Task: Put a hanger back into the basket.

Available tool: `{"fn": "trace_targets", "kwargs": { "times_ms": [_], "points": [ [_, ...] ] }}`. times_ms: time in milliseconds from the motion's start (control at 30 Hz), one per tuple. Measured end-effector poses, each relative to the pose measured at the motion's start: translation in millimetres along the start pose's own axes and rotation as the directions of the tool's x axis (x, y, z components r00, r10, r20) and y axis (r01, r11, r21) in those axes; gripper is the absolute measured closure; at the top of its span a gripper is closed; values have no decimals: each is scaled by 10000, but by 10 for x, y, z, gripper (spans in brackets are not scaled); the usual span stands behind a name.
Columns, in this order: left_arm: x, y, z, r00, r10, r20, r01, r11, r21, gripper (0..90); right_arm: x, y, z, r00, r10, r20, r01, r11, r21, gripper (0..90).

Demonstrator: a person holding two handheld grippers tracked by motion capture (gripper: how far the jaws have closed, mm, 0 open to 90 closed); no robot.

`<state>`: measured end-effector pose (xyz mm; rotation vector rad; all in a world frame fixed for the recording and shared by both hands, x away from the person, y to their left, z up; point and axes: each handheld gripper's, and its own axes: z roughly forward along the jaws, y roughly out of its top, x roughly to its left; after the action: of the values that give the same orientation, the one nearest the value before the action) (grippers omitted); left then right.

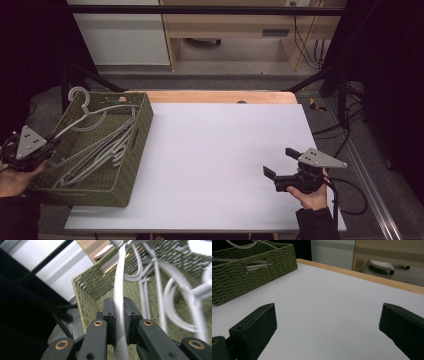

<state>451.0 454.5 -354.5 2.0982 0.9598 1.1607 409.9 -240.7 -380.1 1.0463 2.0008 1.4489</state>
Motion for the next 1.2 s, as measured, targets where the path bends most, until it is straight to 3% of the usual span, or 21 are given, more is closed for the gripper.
{"fn": "trace_targets", "kwargs": {
  "times_ms": [100,167,233,300,400,467,533,633,700,733,767,833,900,1000,1033,1100,1167,1200],
  "points": [
    [-37,-156,71,9997,-220,63,218,9993,293,820,-3,7,-17,10000,3,-17,-3,10000,-70,17],
    [-38,-157,47,9996,-239,142,235,9994,244,817,-10,3,-16,10000,10,21,-10,10000,-61,17],
    [-18,-71,-21,9963,-505,688,484,9983,330,811,-11,0,-14,10000,-37,-10,37,10000,-5,17],
    [-14,-20,-62,9880,-674,1392,626,9973,386,793,-4,5,-13,10000,-28,-23,28,10000,-38,16],
    [-61,31,-100,9649,-955,2446,661,9899,1255,789,0,10,-21,10000,0,10,0,10000,-74,17],
    [-158,28,-91,9602,-688,2706,234,9856,1675,789,-2,16,-37,10000,16,-3,-16,9999,-125,17],
    [-265,13,-58,9554,-701,2868,46,9748,2231,789,-7,19,-49,10000,16,-16,-16,9999,-148,16],
    [-355,-15,22,9511,-1028,2912,189,9606,2774,787,-7,16,-41,10000,30,16,-30,9999,-134,17],
    [-376,-20,64,9410,-1466,3050,456,9480,3149,774,-4,15,-34,10000,0,8,0,9999,-115,17],
    [-378,-17,79,9420,-1561,2972,469,9378,3439,764,-4,15,-32,10000,1,20,-1,9999,-114,17],
    [-378,-19,86,9389,-1664,3014,499,9320,3591,737,-5,15,-32,10000,-2,21,2,9999,-114,16],
    [-385,-29,87,9332,-1876,3066,678,9295,3626,717,-7,15,-39,10000,42,8,-42,9999,-123,17],
    [-391,-28,62,9296,-2053,3061,930,9343,3443,669,-16,16,-52,10000,-16,-31,15,9999,-129,16],
    [-382,14,-29,9191,-2410,3118,1535,9476,2800,589,-14,18,-51,10000,77,15,-77,9998,-183,16],
    [-385,37,-60,9195,-2458,3067,1730,9537,2459,569,-15,17,-50,10000,77,19,-76,9998,-177,16],
    [-415,104,-131,9137,-2749,2992,2266,9560,1864,510,-15,16,-49,9999,109,3,-109,9998,-178,15],
    [-449,157,-185,9155,-2739,2947,2444,9604,1336,465,-17,19,-56,9999,150,-29,-150,9997,-216,14],
    [-474,184,-211,9106,-2799,3041,2616,9600,1003,446,-23,19,-60,9999,131,-56,-132,9996,-244,14]
  ]
}}
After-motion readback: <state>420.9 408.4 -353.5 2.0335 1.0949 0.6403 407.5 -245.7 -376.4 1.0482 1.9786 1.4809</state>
